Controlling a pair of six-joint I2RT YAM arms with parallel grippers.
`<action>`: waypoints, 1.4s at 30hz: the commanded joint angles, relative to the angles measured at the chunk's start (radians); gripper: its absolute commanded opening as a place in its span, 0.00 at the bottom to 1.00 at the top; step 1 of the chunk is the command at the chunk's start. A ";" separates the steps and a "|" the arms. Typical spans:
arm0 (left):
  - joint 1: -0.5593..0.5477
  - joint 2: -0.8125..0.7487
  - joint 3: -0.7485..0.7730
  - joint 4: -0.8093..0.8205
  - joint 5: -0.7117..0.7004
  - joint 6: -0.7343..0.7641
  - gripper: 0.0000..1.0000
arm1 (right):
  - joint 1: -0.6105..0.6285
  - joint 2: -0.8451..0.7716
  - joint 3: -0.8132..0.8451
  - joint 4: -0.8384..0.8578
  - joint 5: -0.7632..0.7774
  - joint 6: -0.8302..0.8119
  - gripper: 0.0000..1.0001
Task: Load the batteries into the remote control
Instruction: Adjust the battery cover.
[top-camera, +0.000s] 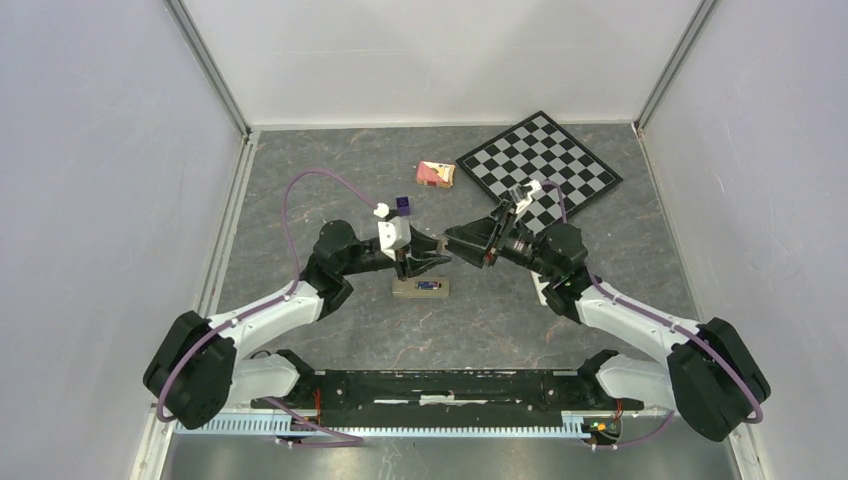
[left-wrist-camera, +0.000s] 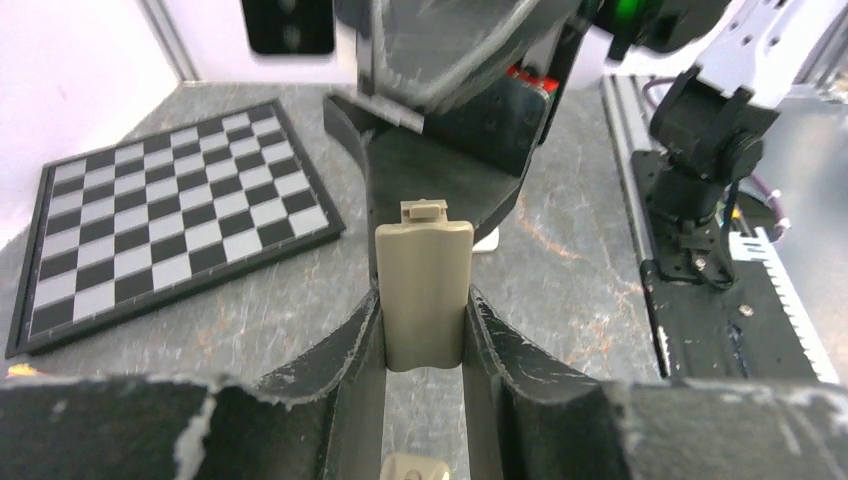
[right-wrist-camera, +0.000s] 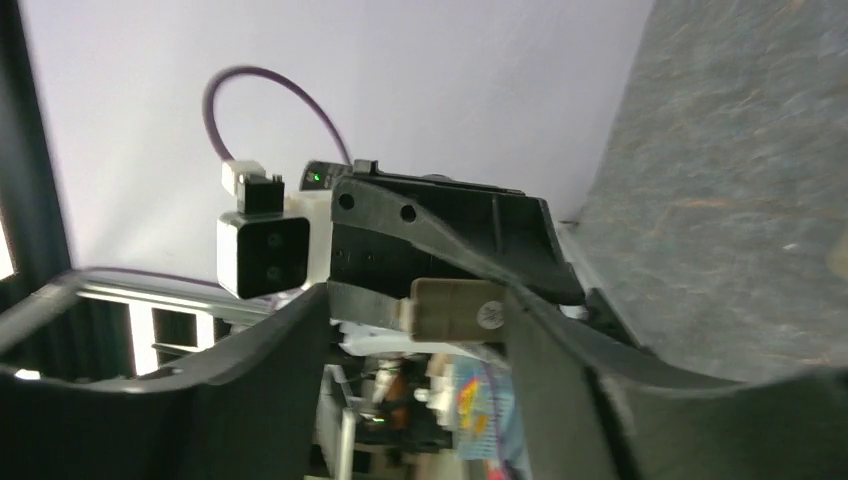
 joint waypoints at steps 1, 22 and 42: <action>0.000 -0.058 0.093 -0.285 -0.005 0.221 0.23 | -0.013 -0.054 0.095 -0.257 0.061 -0.274 0.78; -0.015 0.036 0.440 -1.077 -0.162 0.634 0.23 | 0.010 -0.002 0.438 -0.925 0.111 -1.048 0.77; -0.026 0.074 0.478 -1.136 -0.160 0.675 0.23 | 0.048 0.075 0.365 -0.766 0.031 -0.891 0.41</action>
